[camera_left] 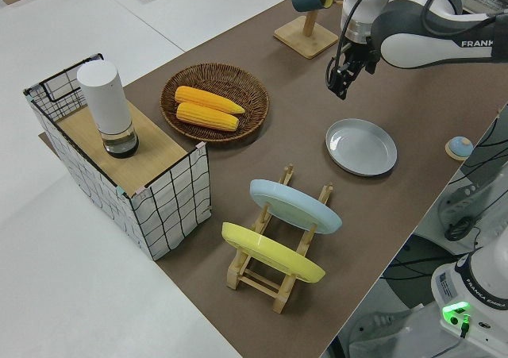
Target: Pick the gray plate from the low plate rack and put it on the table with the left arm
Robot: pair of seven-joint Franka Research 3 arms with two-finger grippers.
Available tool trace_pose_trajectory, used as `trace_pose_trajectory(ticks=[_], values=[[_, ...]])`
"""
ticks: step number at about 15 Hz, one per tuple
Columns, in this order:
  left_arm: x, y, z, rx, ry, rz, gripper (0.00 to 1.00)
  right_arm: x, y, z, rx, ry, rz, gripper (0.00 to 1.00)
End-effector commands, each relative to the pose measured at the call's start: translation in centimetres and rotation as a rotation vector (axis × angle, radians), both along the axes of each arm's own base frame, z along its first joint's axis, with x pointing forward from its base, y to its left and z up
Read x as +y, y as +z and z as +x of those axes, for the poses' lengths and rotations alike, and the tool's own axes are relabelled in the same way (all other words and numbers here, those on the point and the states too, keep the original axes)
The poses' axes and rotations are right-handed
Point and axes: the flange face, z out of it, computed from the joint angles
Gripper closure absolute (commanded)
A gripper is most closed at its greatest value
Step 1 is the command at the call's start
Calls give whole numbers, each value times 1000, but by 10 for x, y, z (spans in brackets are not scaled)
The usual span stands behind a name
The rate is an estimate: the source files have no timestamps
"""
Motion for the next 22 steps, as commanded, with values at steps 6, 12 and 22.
trace_pose_trajectory(ticks=[6,12,22], values=[[5,104,8,-3,39,175,2,1,1,0,3,-3,3,17],[-1,119,3,4,3,258,0,1,1,0,3,-3,3,17],[6,126,2,-19,28,260,0,1,1,0,3,-3,3,17]])
